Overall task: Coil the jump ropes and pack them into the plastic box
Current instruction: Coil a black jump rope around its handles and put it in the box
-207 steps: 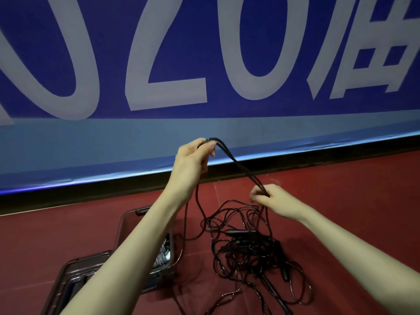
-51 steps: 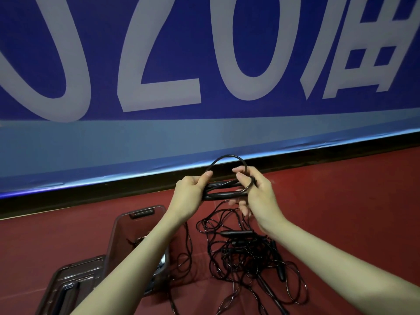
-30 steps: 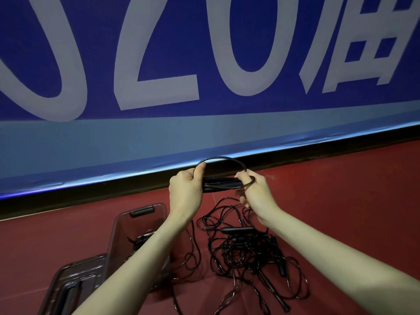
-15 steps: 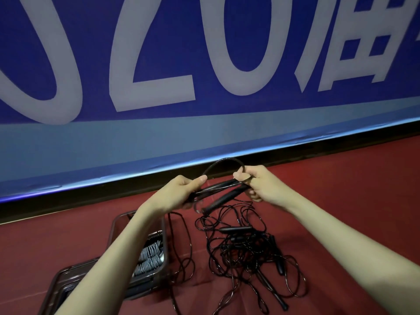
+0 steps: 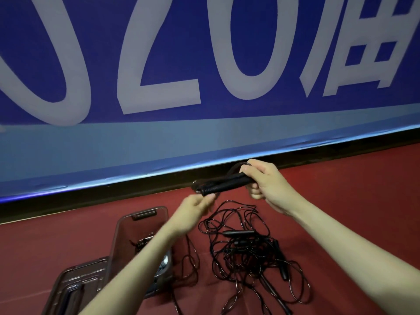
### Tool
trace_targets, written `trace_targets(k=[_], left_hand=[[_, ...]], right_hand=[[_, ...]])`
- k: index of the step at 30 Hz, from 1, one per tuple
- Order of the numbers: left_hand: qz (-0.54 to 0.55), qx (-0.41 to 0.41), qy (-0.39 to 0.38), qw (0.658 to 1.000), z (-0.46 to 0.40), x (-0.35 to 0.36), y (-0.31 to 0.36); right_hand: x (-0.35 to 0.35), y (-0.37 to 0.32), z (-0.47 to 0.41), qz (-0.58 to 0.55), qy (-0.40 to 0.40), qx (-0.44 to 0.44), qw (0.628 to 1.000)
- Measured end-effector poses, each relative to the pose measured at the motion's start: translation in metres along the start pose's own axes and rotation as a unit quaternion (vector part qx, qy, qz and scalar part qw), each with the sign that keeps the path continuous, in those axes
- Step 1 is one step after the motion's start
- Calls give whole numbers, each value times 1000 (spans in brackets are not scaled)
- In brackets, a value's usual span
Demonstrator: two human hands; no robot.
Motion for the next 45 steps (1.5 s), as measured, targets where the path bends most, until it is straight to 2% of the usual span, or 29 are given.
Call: trace_targets(k=[2,4,8,12,18,20,23,28,32,34,39,42,45], left_hand=[[-4,11,-39,999,7,25,17],[-64,53,-52,995,13,43,36],[-251,122,-76,957,18,54,63],[-358,221,-66,905,24,47,79],[-382,369,-29,847,27,24,93],[-374,392,3,840,24,9,95],[-366,376,48,850,16,-11,94],[-317,284,84,901,6,-30,84],[-193,196,-31,961,-4,-33,72],[-114,175,-46,977,-5,-30,69],[13,155,-42,987,-4,-21,65],[84,141,-25,986,-4,-15,66],[67,104,-12,992,2,-1,64]], right_hand=[[-2,3,-4,1,70,-24,997],[-8,8,-10,22,137,-41,989],[-20,18,-13,225,210,-92,947],[-18,20,-7,310,197,-117,923],[-16,23,-3,411,108,-131,896],[-16,24,1,419,75,-121,897],[-13,24,10,410,11,-118,904],[-6,19,24,360,-56,-128,922],[-1,11,35,329,-102,-122,931],[3,7,38,281,-135,-99,945],[10,-3,42,119,-177,-64,975],[10,-11,39,80,-162,-88,980],[9,-15,35,63,-119,-103,986]])
Point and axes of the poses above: each hand's wrist, its own z-axis away from the middle knuckle, its own x-axis out of the palm, y = z × x, the point moved 1 cm from there along -z, towards the middle knuckle, and after that the axes turned 1 degree about -y, right-handed, at the moved point
